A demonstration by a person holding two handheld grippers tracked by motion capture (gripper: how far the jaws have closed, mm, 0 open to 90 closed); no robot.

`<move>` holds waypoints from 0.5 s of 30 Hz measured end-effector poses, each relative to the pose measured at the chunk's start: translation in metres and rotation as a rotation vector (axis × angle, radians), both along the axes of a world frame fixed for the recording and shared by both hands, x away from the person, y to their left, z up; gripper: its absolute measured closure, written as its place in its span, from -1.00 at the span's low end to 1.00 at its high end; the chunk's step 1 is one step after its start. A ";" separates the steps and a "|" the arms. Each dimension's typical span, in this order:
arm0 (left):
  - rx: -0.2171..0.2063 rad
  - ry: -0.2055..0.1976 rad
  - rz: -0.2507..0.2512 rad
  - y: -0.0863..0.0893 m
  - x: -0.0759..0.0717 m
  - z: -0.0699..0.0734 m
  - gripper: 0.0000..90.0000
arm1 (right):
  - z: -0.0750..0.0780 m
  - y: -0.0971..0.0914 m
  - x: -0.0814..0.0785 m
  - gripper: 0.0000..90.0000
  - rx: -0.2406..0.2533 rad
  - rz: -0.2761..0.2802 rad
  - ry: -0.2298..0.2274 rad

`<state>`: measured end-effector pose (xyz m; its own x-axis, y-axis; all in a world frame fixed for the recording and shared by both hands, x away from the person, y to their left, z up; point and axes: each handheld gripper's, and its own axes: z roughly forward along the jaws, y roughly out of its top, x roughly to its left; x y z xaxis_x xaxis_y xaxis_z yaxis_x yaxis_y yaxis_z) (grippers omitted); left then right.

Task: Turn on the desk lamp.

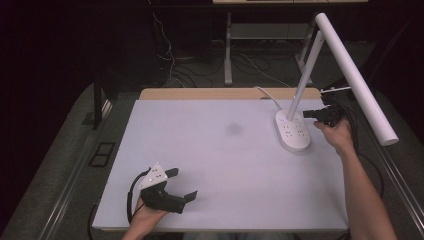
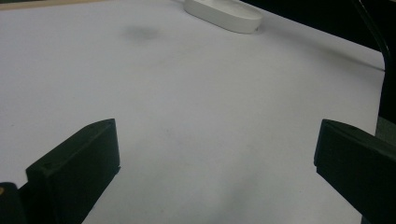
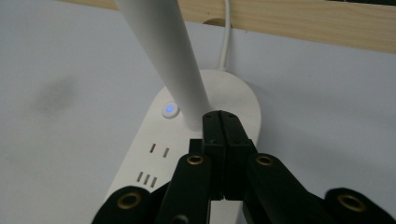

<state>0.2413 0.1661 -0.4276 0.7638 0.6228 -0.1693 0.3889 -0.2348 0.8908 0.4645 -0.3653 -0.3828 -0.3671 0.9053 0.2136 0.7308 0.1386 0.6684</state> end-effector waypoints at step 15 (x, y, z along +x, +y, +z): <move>-0.007 0.002 0.019 0.001 -0.002 0.000 -1.00 | -0.024 0.002 0.017 0.98 0.059 -0.089 0.020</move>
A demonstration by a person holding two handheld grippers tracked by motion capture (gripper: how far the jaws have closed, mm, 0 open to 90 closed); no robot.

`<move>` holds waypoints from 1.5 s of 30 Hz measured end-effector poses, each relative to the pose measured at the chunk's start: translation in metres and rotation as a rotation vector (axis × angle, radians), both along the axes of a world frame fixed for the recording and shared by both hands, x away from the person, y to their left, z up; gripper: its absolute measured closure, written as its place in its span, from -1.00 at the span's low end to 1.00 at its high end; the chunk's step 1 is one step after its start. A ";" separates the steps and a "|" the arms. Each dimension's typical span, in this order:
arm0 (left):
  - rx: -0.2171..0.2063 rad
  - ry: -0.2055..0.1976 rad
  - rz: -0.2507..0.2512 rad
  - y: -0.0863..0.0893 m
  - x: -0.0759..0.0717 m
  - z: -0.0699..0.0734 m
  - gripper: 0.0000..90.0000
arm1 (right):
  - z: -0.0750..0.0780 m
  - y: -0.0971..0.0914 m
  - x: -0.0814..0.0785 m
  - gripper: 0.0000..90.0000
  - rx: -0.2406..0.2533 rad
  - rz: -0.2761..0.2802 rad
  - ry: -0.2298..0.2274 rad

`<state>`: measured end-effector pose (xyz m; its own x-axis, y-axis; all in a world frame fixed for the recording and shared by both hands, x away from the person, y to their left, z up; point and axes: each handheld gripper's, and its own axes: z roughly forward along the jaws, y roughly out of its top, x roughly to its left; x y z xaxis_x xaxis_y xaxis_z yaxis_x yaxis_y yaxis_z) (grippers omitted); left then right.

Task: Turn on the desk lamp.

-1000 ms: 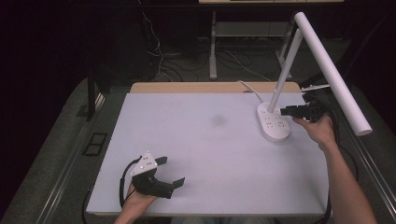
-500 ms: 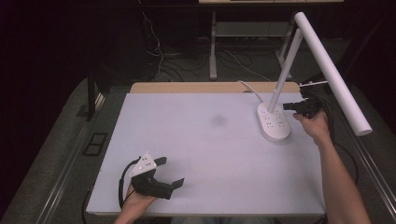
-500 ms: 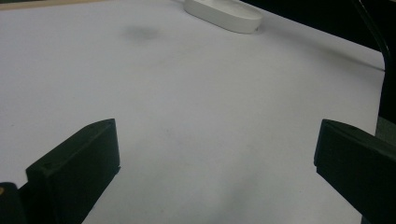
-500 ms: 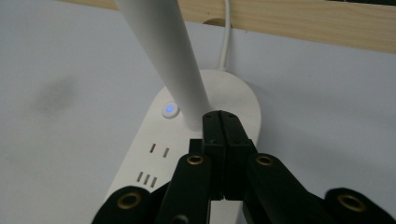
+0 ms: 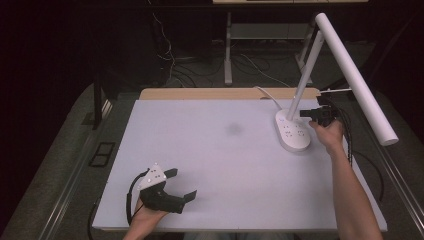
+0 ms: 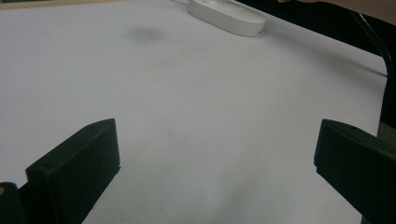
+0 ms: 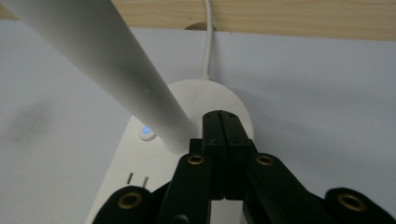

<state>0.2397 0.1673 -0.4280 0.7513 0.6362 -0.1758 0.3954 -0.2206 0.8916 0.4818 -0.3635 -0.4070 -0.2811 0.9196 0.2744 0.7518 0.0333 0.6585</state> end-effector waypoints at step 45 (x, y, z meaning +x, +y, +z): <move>0.012 0.005 -0.013 -0.001 0.001 -0.001 -1.00 | -0.016 0.000 -0.003 0.98 0.081 -0.032 -0.033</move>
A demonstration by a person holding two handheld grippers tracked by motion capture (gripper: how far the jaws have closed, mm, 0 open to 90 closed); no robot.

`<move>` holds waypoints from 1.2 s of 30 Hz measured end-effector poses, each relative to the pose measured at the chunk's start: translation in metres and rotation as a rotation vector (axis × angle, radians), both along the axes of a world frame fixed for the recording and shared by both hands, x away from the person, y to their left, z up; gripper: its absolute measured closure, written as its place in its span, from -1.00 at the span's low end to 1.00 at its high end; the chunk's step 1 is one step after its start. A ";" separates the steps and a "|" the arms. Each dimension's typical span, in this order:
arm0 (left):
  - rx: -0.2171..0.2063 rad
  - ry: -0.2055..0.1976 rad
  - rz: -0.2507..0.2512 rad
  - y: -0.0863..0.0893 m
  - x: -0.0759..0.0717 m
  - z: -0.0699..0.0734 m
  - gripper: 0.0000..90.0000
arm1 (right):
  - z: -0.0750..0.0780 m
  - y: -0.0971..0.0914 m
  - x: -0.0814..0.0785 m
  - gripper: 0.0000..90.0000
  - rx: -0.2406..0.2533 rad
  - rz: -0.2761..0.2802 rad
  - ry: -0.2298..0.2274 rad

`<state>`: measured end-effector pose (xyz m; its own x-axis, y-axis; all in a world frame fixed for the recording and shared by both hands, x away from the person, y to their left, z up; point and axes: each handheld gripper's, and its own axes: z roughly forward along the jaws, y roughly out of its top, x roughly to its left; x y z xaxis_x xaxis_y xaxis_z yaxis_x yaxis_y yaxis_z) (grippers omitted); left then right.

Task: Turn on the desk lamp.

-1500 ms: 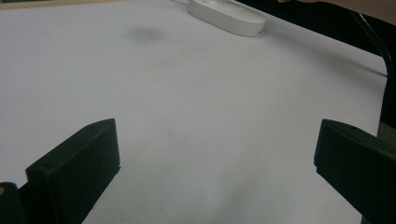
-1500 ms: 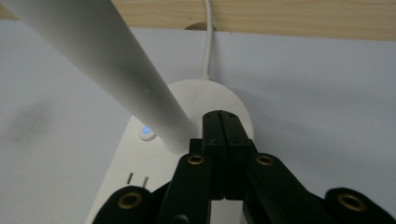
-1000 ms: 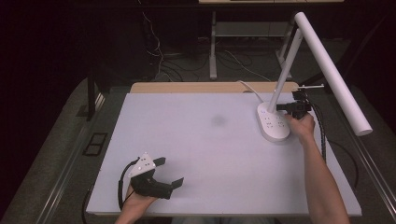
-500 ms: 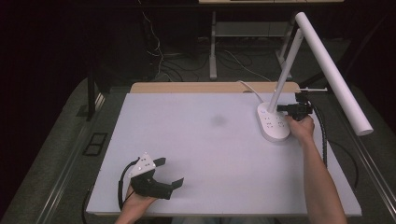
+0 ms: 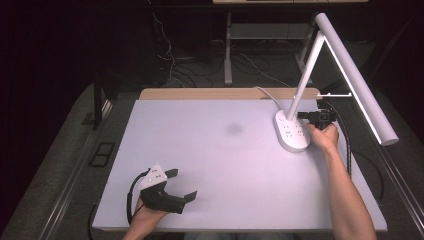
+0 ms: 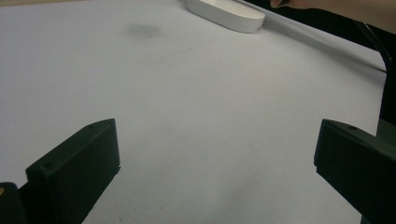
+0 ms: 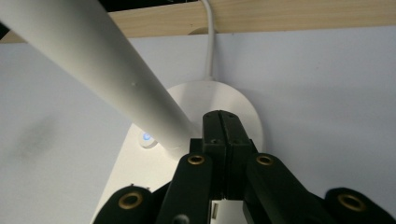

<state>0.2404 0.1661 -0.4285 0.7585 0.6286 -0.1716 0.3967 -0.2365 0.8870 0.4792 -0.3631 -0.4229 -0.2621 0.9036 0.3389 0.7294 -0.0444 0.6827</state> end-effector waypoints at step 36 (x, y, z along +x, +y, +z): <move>-0.023 -0.005 -0.018 -0.001 -0.002 0.002 -1.00 | 0.035 0.014 -0.065 0.98 -0.036 0.078 -0.048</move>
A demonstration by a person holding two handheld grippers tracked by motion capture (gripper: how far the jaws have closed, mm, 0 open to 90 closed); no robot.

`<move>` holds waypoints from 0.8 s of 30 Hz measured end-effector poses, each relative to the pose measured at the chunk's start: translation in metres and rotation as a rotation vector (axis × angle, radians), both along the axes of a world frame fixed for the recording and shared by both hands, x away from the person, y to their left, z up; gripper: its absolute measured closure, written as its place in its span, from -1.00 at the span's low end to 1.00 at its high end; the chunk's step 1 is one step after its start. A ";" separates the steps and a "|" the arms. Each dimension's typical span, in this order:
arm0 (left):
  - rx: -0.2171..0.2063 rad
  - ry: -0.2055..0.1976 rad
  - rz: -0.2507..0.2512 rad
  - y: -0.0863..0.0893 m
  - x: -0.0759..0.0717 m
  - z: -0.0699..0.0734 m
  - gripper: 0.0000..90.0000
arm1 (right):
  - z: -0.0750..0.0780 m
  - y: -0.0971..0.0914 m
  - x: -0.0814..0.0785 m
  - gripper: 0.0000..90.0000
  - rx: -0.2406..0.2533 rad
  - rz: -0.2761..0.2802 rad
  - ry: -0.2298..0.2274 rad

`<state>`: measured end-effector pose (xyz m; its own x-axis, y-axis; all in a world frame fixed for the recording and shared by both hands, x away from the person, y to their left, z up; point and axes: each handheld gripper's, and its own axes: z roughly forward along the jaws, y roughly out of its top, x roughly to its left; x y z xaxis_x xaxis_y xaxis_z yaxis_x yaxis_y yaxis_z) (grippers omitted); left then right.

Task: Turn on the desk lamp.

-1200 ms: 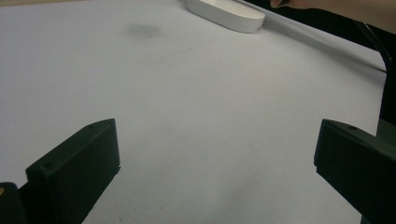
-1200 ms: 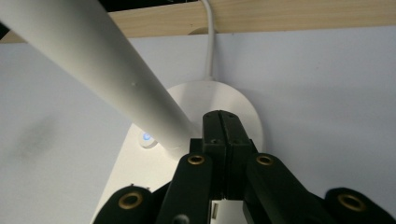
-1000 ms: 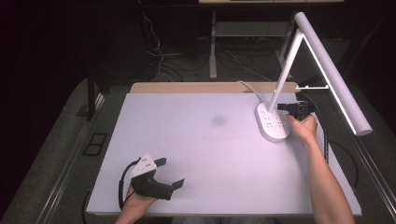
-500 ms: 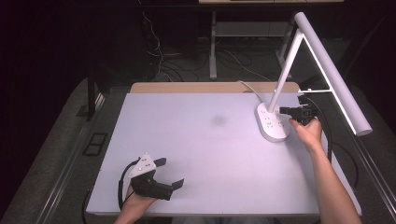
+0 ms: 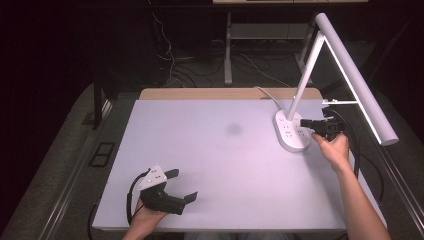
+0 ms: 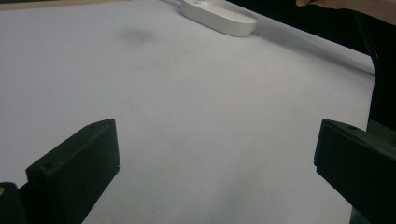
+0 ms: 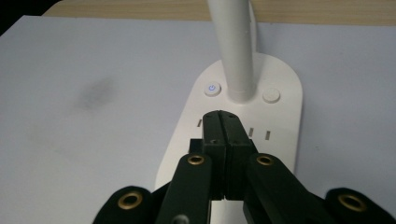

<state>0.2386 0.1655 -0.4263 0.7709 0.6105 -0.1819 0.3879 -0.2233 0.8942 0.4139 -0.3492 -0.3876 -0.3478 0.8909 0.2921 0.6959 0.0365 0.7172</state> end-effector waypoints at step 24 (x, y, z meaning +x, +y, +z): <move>-0.013 -0.004 -0.020 -0.004 0.000 0.001 -1.00 | 0.020 0.032 -0.057 -0.72 0.085 0.137 -0.073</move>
<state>0.2381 0.1619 -0.4253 0.7839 0.5922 -0.1866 0.3796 -0.2193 0.8988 0.3566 -0.3174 -0.3678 -0.4874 0.8068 0.3339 0.6346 0.0646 0.7702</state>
